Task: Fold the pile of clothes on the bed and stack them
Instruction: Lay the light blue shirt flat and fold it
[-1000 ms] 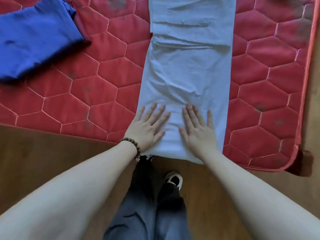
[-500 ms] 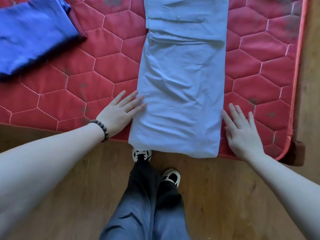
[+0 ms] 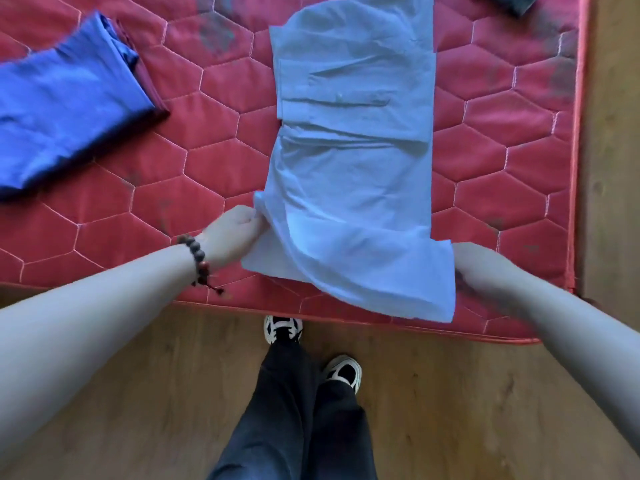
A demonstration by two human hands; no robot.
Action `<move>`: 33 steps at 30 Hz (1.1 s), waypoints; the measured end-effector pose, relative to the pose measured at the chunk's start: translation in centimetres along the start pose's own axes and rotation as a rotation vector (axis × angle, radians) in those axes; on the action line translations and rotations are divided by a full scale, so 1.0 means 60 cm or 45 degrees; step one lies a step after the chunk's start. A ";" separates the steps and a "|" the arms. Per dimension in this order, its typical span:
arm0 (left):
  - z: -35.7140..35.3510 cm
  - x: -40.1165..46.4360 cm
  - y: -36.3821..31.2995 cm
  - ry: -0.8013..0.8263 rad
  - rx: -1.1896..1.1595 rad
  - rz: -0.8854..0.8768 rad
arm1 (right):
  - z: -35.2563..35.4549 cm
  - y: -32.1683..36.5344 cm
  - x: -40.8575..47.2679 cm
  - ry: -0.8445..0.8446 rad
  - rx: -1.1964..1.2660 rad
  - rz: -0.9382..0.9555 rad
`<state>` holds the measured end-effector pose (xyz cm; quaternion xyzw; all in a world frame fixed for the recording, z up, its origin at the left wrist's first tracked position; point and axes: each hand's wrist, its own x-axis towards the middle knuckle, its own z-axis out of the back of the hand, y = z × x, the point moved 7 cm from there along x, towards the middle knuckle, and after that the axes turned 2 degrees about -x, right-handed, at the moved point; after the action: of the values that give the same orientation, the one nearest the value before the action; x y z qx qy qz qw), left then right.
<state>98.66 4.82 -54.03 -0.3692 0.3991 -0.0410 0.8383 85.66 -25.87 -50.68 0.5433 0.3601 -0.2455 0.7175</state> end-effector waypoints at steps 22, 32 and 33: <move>0.158 0.075 -0.157 -0.414 -0.700 -0.211 | 0.137 0.202 0.051 -0.888 0.386 0.489; 0.209 0.293 -0.188 -0.470 -0.201 0.024 | 0.248 0.218 0.312 -0.657 0.203 0.086; 0.209 0.300 -0.181 -0.490 -0.184 0.045 | 0.251 0.210 0.325 -0.671 0.184 0.057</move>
<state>122.10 -2.25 -53.30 -0.4223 0.2399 0.0740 0.8710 110.90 -35.88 -56.12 0.5183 0.1304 -0.3874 0.7512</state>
